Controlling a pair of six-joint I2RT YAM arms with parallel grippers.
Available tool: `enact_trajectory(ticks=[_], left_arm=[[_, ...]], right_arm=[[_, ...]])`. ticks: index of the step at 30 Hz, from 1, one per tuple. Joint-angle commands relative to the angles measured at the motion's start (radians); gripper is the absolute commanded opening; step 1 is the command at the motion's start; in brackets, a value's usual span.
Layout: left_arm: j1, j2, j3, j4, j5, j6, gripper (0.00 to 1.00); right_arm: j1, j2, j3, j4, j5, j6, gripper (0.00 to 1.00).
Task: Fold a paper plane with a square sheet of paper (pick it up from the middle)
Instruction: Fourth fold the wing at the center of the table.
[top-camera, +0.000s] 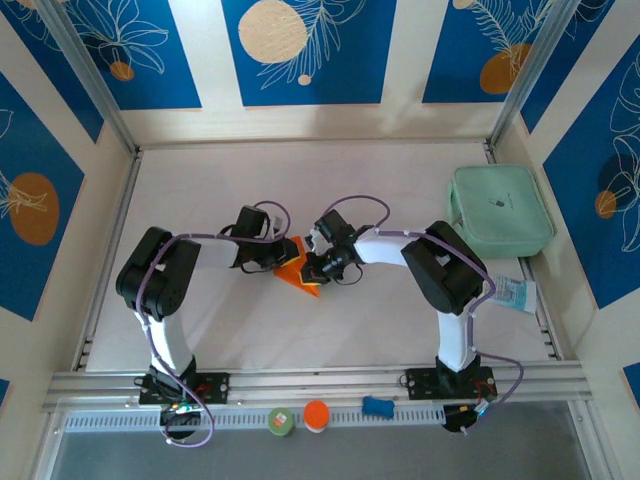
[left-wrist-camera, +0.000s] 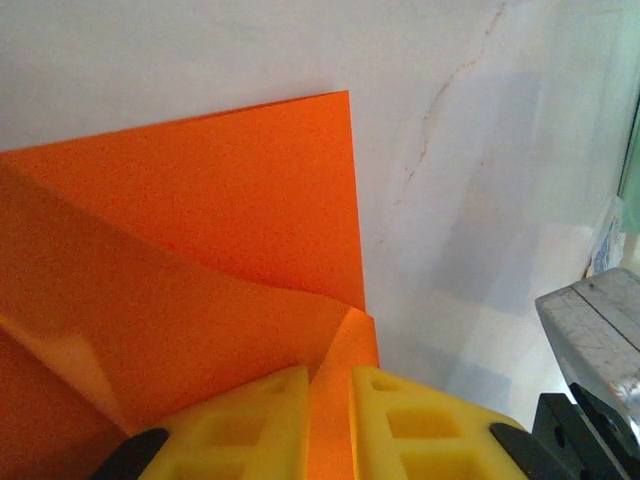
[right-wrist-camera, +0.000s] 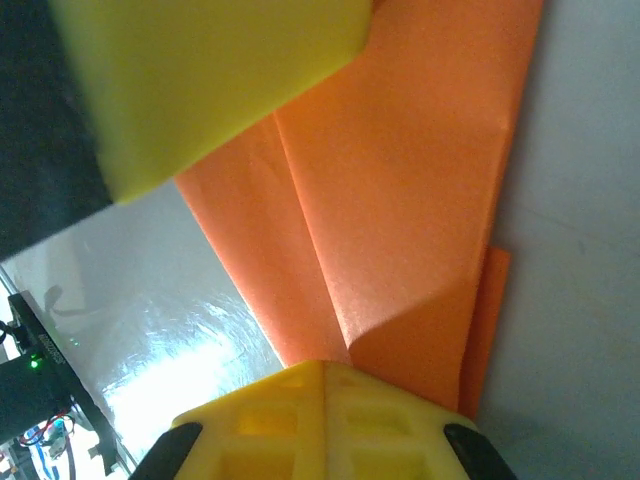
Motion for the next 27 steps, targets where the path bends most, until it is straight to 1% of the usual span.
enact_trajectory(ticks=[1, 4, 9, 14, 17, 27], left_arm=[[0.01, 0.014, -0.029, -0.029, -0.021, 0.002, 0.19], [0.009, 0.015, -0.028, -0.029, -0.022, 0.002, 0.19], [0.01, 0.005, -0.018, -0.043, -0.023, 0.015, 0.19], [0.018, -0.003, 0.011, -0.075, -0.028, 0.061, 0.21], [0.035, -0.007, 0.034, -0.093, -0.033, 0.091, 0.22], [0.1, 0.018, 0.107, -0.164, -0.068, 0.191, 0.24]], right_arm=[[-0.002, 0.009, -0.016, -0.012, -0.005, 0.01, 0.04], [-0.005, 0.019, -0.025, -0.003, -0.016, 0.017, 0.04], [-0.009, 0.042, -0.051, -0.009, 0.003, 0.014, 0.04], [-0.013, 0.058, -0.082, -0.036, 0.027, 0.005, 0.04], [-0.017, 0.064, -0.084, -0.066, 0.048, -0.008, 0.04], [-0.031, 0.085, -0.103, -0.085, 0.039, -0.024, 0.04]])
